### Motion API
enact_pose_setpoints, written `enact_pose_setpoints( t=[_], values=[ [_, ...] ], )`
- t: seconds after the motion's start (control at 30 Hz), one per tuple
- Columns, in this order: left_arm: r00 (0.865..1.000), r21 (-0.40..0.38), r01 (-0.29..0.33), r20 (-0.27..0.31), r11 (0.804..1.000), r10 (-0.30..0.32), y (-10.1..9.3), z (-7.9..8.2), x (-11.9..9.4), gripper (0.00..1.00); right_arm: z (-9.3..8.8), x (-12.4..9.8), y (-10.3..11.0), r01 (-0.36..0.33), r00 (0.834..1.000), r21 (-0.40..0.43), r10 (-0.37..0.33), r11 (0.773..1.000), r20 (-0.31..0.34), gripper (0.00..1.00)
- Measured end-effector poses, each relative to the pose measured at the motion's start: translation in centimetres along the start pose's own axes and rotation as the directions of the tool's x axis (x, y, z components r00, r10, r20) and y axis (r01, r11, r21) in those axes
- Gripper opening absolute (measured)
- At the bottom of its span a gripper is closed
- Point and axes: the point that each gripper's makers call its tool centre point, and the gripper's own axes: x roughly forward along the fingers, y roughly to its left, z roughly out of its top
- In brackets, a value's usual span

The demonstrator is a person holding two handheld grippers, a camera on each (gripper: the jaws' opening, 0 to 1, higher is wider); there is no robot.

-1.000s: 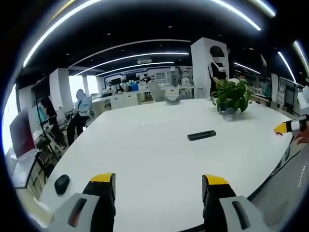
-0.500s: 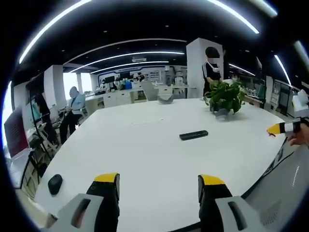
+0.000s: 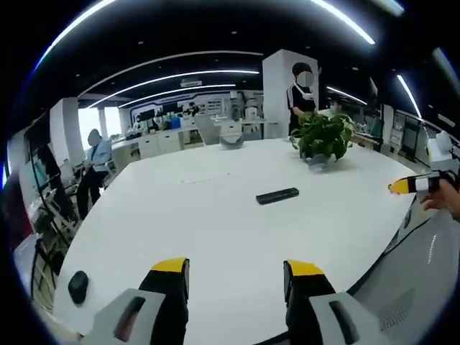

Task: Press the specified remote control buttons in sequence, fully releasing each button before pressing the next.

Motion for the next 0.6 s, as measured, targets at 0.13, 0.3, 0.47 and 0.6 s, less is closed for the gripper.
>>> enact_pose_setpoints(
  t=[0.13, 0.3, 0.47, 0.6],
  values=[
    [1.0, 0.041, 0.001, -0.025, 0.999, 0.0, 0.4, 0.6, 0.8, 0.53, 0.0, 0.0, -0.3, 0.01, 1.0, 0.009, -0.01, 1.0, 0.004, 0.63],
    [0.997, 0.207, -0.007, -0.074, 0.978, 0.023, 1.0, 1.1, 2.1, 0.45, 0.1, -0.1, -0.6, 0.025, 1.0, 0.018, -0.026, 1.0, 0.008, 0.63],
    [0.998, 0.222, -0.002, -0.063, 0.975, 0.017, 0.8, 2.1, 3.3, 0.48, 0.0, -0.1, -0.8, 0.034, 0.999, 0.023, -0.035, 0.999, 0.004, 0.63],
    [0.998, 0.205, 0.042, -0.055, 0.978, -0.032, 0.4, 3.5, 4.6, 0.51, -0.2, -0.1, -0.9, 0.039, 0.999, 0.026, -0.039, 0.999, -0.002, 0.63]
  ],
)
